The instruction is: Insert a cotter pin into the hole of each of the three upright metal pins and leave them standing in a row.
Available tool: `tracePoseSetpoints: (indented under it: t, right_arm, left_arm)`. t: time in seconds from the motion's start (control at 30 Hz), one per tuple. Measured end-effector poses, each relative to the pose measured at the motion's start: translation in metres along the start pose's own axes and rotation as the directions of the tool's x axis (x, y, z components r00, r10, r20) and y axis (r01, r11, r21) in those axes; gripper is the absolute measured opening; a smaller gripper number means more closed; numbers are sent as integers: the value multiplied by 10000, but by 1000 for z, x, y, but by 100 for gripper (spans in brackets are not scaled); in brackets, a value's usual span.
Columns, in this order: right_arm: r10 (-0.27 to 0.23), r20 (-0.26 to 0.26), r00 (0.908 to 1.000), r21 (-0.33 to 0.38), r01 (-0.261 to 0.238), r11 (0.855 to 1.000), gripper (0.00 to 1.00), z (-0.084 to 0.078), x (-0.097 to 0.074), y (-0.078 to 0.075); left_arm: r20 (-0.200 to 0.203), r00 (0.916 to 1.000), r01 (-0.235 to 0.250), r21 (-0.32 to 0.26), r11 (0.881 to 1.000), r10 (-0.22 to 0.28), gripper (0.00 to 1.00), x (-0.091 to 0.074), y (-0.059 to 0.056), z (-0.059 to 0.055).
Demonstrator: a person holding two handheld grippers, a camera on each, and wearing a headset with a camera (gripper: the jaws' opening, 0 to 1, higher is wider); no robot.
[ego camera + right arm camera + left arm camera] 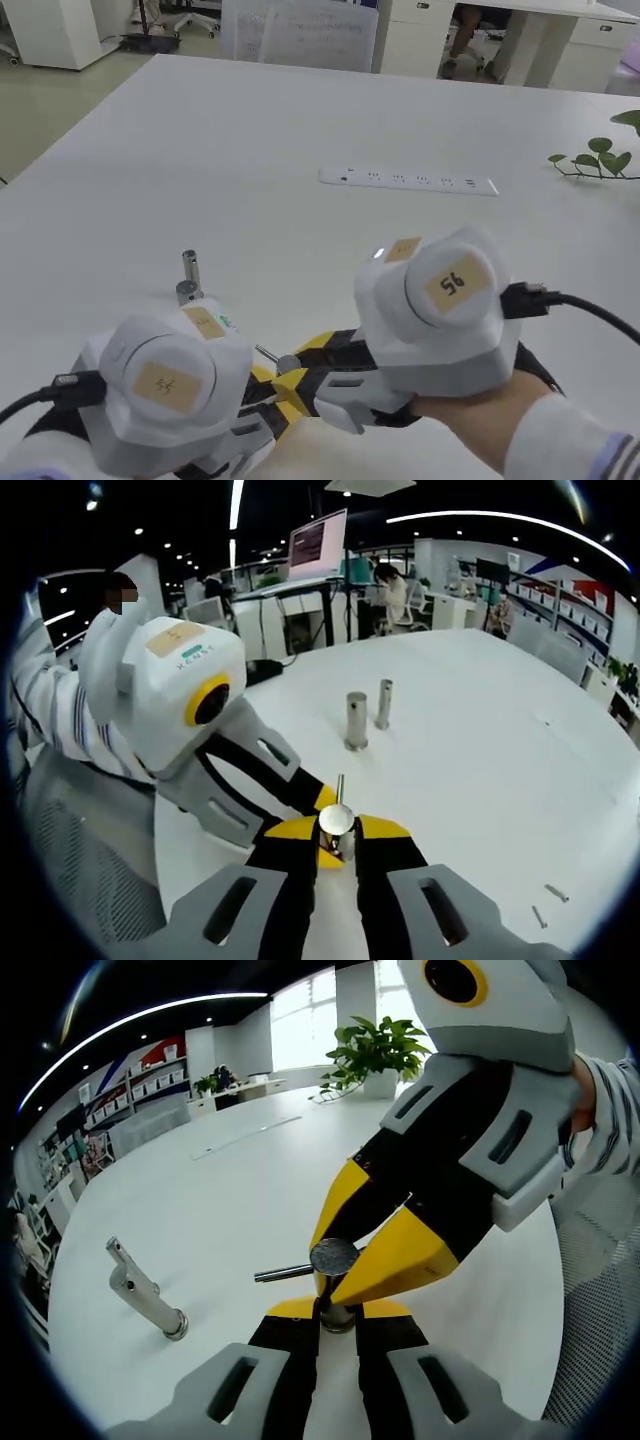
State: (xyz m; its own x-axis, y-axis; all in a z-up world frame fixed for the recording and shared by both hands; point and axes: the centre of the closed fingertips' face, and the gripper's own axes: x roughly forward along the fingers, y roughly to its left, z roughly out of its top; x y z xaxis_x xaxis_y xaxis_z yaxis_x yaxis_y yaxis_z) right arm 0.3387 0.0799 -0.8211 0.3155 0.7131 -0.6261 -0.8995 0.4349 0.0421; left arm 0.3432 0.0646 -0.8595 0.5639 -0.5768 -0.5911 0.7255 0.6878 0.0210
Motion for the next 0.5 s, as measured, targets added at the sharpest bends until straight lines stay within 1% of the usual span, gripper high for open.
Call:
tracePoseSetpoints:
  t: [0.1, 0.17, 0.37, 0.43, 0.5]
  right_arm:
    - [-89, 44, 10000, 100, 89, 9999, 15, 1, 0, -1]
    - [-76, 36, 10000, 46, 76, 10000, 14, 1, 1, -1]
    - [87, 21, 10000, -72, -87, 9999, 13, 1, 0, -1]
    - [196, 41, 9998, -360, -194, 9992, 13, 1, 0, -1]
    - [368, 15, 9993, -549, -366, 9978, 13, 0, -1, 0]
  left_arm:
    - [-19, 10000, -17, 177, 9998, 17, 12, -1, 1, 0]
    - [-60, 10000, -10, 258, 9997, 12, 12, -1, 1, 0]
    - [-109, 9999, 14, 321, 9995, -11, 14, -3, 2, -1]
    - [-203, 9996, 197, 223, 9996, -192, 19, -4, 2, -4]
    - [-187, 9997, 187, 354, 9992, -180, 23, -7, 4, -5]
